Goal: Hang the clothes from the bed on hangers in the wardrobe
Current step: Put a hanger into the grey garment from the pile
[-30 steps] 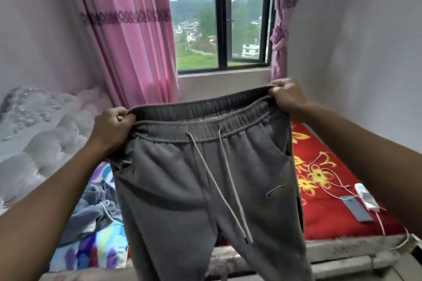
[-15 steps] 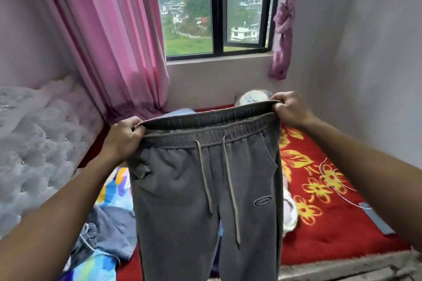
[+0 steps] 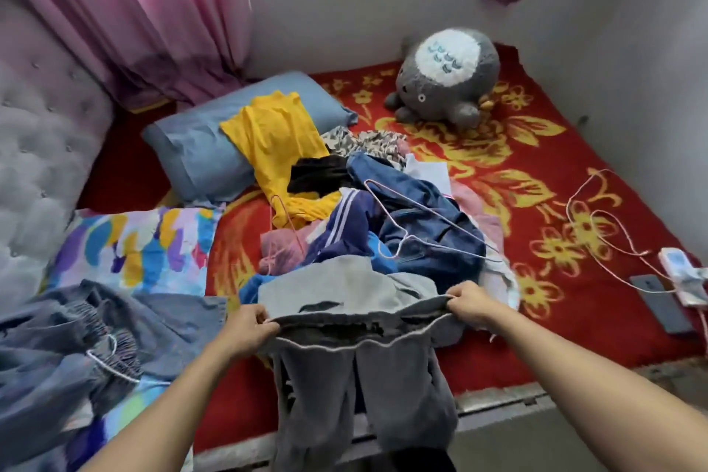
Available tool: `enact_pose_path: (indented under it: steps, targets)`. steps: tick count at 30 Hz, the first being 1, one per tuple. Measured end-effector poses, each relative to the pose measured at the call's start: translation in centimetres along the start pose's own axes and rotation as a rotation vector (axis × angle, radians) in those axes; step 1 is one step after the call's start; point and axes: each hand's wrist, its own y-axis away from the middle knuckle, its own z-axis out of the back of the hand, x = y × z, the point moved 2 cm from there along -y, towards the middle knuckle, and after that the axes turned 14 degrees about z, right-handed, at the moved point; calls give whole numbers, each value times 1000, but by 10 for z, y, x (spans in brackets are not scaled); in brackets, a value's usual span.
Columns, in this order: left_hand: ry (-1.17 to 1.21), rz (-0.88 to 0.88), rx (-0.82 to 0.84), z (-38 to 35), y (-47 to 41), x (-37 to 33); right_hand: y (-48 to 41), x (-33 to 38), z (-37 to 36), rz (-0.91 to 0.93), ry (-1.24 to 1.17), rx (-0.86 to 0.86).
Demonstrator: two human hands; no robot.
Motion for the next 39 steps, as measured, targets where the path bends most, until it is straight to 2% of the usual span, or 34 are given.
enact_pose_path:
  steps: [2, 5, 6, 10, 13, 17, 22, 24, 27, 30, 33, 39]
  targets:
    - [83, 38, 76, -11, -9, 3, -15, -10, -9, -47, -83, 76]
    - [178, 93, 68, -19, -19, 3, -51, -14, -5, -79, -209, 104]
    - [197, 105, 53, -21, -23, 1, -68, -14, 0, -60, -183, 65]
    - [195, 130, -24, -33, -37, -12, -140, -9, 20, 39, 179, -84]
    - [220, 153, -71, -39, -47, -22, -185, -8, 17, 90, 319, -17]
    - [198, 157, -106, -40, -54, -25, -214, -4, -6, 134, 380, 83]
    - [218, 135, -97, -29, -61, -42, -200, 34, 4, 311, 137, -233]
    - [233, 113, -123, -21, -64, -58, -188, 42, 22, 340, 38, -269]
    - [234, 124, -163, -12, -77, -71, -168, 48, 55, 427, -205, -216]
    - [219, 183, -201, -3, -93, -79, -140, 60, 87, 554, -439, -59]
    - [177, 215, -221, 2, -98, -92, -123, 57, 105, 581, -411, 67]
    - [116, 42, -216, -3, -76, -115, -125, 59, 79, 537, -392, 75]
